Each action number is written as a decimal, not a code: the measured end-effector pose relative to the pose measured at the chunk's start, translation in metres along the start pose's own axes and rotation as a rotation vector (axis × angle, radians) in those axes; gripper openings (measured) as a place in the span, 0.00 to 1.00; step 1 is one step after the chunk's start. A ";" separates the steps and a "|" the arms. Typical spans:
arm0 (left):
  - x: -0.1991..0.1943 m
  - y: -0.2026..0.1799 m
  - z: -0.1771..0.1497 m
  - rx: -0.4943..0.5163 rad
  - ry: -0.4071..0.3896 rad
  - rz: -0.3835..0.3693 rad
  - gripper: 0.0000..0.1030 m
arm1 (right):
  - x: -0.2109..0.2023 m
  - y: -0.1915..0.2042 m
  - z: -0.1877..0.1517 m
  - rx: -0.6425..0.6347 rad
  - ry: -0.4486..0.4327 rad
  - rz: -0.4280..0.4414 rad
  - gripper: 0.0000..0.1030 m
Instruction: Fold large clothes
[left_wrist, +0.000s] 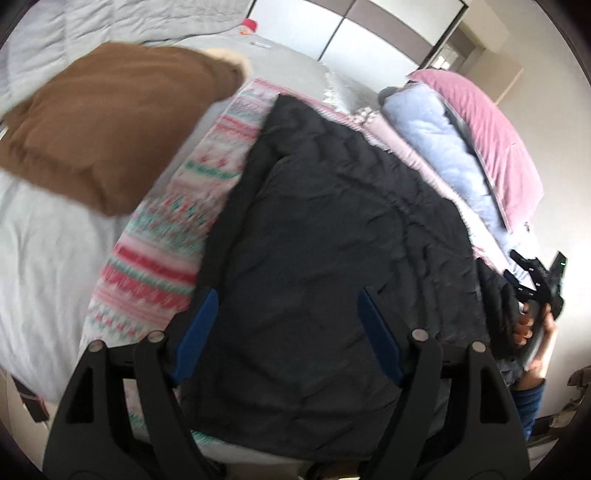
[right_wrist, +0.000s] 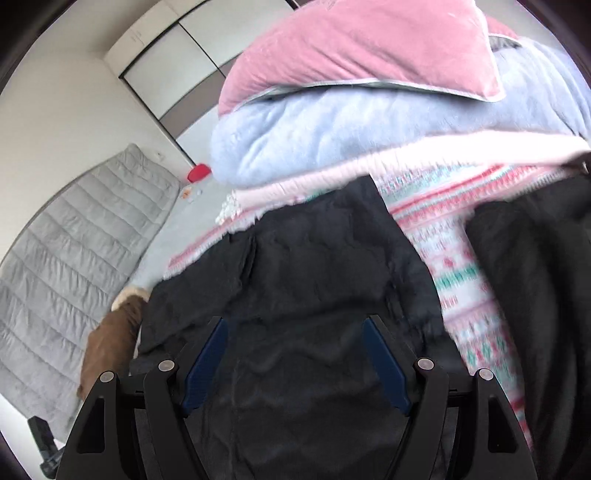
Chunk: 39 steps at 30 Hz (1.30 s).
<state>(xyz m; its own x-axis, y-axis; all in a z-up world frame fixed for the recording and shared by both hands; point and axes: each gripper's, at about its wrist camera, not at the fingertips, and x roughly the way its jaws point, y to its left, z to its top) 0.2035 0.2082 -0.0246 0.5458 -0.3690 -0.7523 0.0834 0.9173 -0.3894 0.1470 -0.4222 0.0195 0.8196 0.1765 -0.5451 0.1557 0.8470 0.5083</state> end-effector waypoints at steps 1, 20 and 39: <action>0.002 0.002 -0.005 0.004 0.000 0.001 0.76 | 0.000 0.000 -0.009 -0.009 0.022 -0.011 0.74; -0.002 0.060 -0.075 0.023 0.013 0.079 0.76 | -0.120 -0.071 -0.187 -0.037 0.054 -0.098 0.74; 0.010 0.068 -0.099 -0.148 0.045 -0.033 0.40 | -0.097 -0.143 -0.191 0.335 0.083 -0.042 0.22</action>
<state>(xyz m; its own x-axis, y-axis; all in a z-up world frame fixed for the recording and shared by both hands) 0.1321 0.2521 -0.1114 0.5066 -0.4078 -0.7597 -0.0250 0.8738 -0.4857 -0.0600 -0.4646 -0.1275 0.7629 0.1972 -0.6157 0.3719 0.6452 0.6674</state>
